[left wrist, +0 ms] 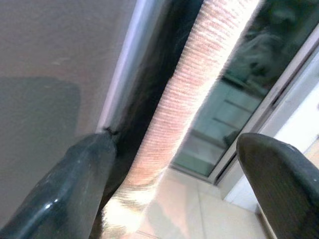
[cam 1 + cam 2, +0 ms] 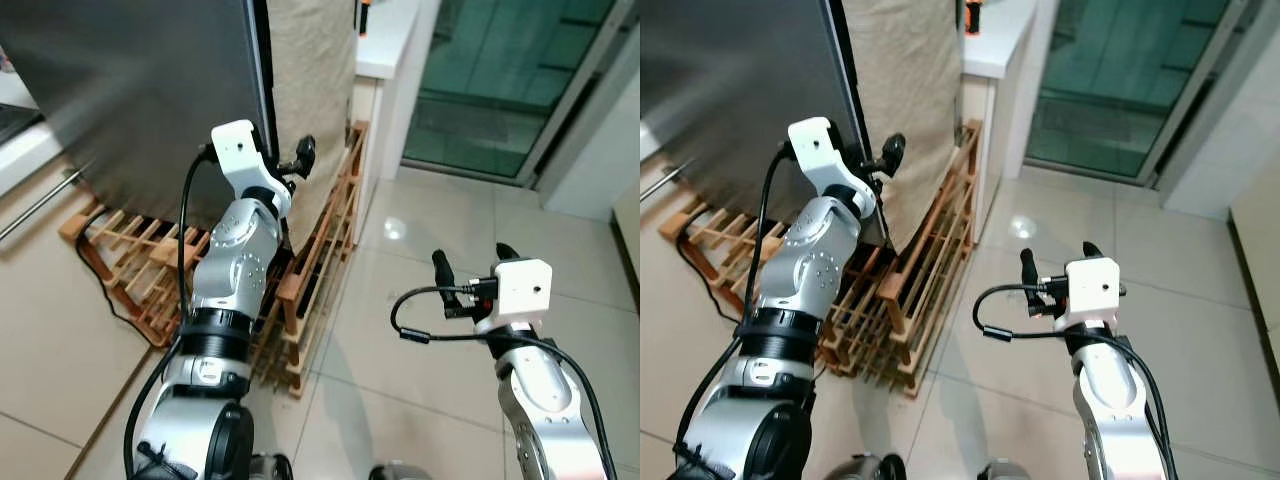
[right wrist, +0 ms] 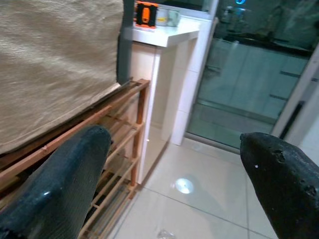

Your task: Restocking fridge

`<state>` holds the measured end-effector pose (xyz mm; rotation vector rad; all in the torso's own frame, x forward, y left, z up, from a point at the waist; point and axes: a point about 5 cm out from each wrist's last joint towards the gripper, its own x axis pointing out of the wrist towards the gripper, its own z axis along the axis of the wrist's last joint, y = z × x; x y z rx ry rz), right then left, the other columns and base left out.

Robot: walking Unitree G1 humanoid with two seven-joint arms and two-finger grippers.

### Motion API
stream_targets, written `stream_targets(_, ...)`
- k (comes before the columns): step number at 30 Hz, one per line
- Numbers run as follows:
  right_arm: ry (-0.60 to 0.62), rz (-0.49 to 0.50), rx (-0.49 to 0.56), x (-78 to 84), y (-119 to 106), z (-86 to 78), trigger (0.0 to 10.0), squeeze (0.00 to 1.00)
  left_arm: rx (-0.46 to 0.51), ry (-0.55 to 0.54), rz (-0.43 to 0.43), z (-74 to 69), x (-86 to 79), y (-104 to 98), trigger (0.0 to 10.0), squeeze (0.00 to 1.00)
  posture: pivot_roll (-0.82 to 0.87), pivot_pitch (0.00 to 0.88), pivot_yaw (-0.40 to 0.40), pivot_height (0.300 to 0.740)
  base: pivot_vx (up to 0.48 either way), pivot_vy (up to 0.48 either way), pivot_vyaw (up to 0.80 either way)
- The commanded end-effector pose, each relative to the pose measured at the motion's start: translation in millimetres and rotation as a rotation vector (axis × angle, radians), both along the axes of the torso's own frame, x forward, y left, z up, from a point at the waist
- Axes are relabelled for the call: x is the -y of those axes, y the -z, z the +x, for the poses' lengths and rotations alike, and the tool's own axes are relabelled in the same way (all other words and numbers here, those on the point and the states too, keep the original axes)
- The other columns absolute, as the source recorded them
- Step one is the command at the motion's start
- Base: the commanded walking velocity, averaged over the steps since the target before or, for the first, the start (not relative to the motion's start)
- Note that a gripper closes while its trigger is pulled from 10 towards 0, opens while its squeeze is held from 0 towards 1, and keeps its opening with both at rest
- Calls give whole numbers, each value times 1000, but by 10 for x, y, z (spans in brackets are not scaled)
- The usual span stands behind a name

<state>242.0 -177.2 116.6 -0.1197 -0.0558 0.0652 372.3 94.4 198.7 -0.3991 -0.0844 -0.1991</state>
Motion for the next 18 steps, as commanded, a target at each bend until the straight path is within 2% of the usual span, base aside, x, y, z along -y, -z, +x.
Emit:
stream_targets(1,13,-13,-4,30,-5,-7,10000,0,48,45,15,20,117,-97,10000,0,-234,68,51,740,0,0,0)
stream_targets(7,21,-18,-2,49,-8,-22,10000,0,84,31,71,53,148,-97,10000,0,-240,67,53,740,0,0,0)
stream_targets(11,24,-19,-1,53,-10,-16,10000,0,85,31,76,70,164,-74,10000,0,-236,68,50,740,0,0,0)
stream_targets(15,13,-20,-3,23,-3,5,10000,0,123,118,51,93,406,-141,10000,0,-237,68,49,740,0,0,0)
stream_targets(16,14,-17,-2,14,-2,16,10000,0,141,215,29,67,586,-168,10000,0,-235,68,49,740,0,0,0)
stream_targets(18,14,-16,-2,11,-2,19,10000,0,144,249,23,55,646,-170,10000,0,-235,68,49,740,0,0,0)
